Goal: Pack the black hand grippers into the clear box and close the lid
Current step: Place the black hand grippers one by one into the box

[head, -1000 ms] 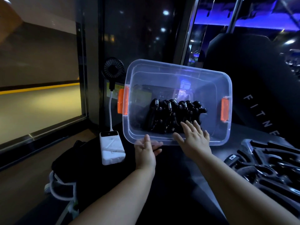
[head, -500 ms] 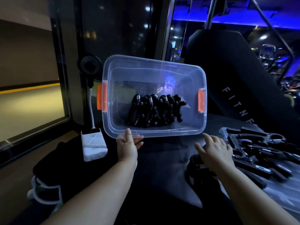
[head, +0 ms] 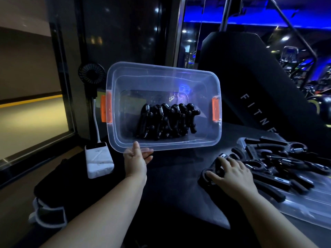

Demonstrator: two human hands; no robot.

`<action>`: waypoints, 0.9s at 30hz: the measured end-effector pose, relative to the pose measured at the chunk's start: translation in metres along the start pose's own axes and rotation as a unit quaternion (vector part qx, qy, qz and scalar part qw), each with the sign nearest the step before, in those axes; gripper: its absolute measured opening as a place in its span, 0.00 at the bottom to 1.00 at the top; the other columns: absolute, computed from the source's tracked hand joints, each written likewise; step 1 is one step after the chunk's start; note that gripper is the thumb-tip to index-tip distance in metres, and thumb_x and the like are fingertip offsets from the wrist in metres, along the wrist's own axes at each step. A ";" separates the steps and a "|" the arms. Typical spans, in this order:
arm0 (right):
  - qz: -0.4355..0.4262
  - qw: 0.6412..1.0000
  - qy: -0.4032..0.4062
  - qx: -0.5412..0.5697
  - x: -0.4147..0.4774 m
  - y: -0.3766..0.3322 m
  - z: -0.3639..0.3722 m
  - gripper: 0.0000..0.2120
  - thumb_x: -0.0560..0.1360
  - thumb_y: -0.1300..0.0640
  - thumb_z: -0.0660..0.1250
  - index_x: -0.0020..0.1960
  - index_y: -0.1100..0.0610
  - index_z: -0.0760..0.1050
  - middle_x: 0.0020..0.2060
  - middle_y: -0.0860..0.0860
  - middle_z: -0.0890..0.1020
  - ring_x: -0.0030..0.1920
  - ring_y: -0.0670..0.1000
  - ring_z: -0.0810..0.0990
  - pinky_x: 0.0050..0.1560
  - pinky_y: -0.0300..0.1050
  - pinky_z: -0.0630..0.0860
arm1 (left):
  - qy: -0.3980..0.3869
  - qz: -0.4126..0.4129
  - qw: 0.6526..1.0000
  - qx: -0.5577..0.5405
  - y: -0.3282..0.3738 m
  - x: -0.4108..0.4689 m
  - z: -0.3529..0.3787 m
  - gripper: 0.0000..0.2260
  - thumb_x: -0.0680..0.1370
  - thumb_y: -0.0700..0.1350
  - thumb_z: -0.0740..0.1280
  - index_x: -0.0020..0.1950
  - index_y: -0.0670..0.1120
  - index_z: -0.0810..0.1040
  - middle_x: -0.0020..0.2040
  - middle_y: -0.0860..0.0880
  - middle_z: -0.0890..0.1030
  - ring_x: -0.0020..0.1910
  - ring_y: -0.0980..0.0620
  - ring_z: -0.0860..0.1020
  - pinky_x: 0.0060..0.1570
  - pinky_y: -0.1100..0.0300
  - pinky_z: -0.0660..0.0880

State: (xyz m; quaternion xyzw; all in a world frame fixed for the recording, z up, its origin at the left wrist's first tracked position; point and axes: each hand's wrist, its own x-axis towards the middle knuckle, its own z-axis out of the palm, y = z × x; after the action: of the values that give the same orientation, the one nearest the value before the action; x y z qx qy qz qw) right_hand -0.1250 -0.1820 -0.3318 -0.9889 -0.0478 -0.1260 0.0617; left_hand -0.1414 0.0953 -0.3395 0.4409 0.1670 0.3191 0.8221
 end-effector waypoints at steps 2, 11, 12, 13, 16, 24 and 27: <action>0.000 1.000 -0.003 0.002 -0.001 -0.001 -0.001 0.39 0.66 0.23 0.51 0.72 0.41 0.59 0.74 0.51 0.63 0.74 0.55 0.56 0.72 0.52 0.55 | 0.000 0.001 1.000 0.003 0.000 0.000 0.000 0.11 0.82 0.52 0.56 0.47 0.45 0.69 0.34 0.47 0.82 0.35 0.53 0.83 0.30 0.63 0.76; -0.099 0.994 -0.008 0.035 -0.011 -0.013 -0.003 0.38 0.67 0.25 0.54 0.72 0.43 0.63 0.68 0.44 0.70 0.69 0.49 0.63 0.68 0.45 0.61 | 0.004 0.000 1.000 0.007 0.001 0.000 0.001 0.11 0.82 0.52 0.56 0.46 0.46 0.69 0.34 0.47 0.82 0.34 0.53 0.83 0.31 0.62 0.76; -0.108 0.993 -0.011 0.038 -0.012 -0.014 -0.002 0.38 0.68 0.26 0.54 0.72 0.43 0.64 0.68 0.43 0.70 0.69 0.48 0.63 0.68 0.45 0.61 | 0.005 0.000 1.000 0.007 0.001 0.000 0.001 0.11 0.82 0.52 0.56 0.46 0.47 0.69 0.33 0.48 0.82 0.34 0.53 0.83 0.31 0.62 0.76; -0.115 0.992 -0.011 0.041 -0.013 -0.014 -0.002 0.37 0.68 0.26 0.54 0.72 0.43 0.64 0.68 0.42 0.71 0.69 0.47 0.63 0.68 0.44 0.61 | 0.005 -0.001 1.000 0.007 0.001 0.000 0.000 0.11 0.82 0.52 0.56 0.46 0.47 0.68 0.33 0.49 0.82 0.34 0.53 0.83 0.31 0.62 0.76; -0.135 0.989 -0.015 0.054 -0.014 -0.013 -0.002 0.37 0.68 0.26 0.55 0.72 0.42 0.64 0.68 0.41 0.70 0.69 0.45 0.63 0.68 0.41 0.61 | 0.005 -0.001 1.000 0.005 0.001 0.000 0.000 0.11 0.82 0.52 0.57 0.46 0.47 0.68 0.32 0.50 0.82 0.34 0.53 0.83 0.31 0.62 0.76; -0.218 0.958 -0.069 0.175 -0.022 -0.017 -0.011 0.40 0.63 0.25 0.62 0.72 0.38 0.61 0.62 0.34 0.66 0.67 0.38 0.63 0.62 0.31 0.59 | 0.006 -0.005 1.000 0.003 0.003 -0.002 0.001 0.10 0.82 0.52 0.57 0.46 0.47 0.68 0.33 0.49 0.82 0.34 0.53 0.83 0.31 0.62 0.76; -0.187 0.963 -0.072 0.182 -0.022 -0.017 -0.011 0.48 0.59 0.21 0.60 0.74 0.41 0.58 0.68 0.37 0.64 0.69 0.39 0.61 0.66 0.35 0.59 | 0.007 -0.007 1.000 0.002 0.003 -0.002 0.001 0.10 0.82 0.52 0.57 0.46 0.47 0.68 0.33 0.49 0.82 0.34 0.53 0.83 0.31 0.62 0.76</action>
State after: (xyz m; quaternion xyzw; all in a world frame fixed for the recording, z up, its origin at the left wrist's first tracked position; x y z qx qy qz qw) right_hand -0.1508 -0.1687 -0.3254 -0.9410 -0.2585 -0.0525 0.2121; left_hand -0.1438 0.0945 -0.3370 0.4395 0.1763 0.3163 0.8220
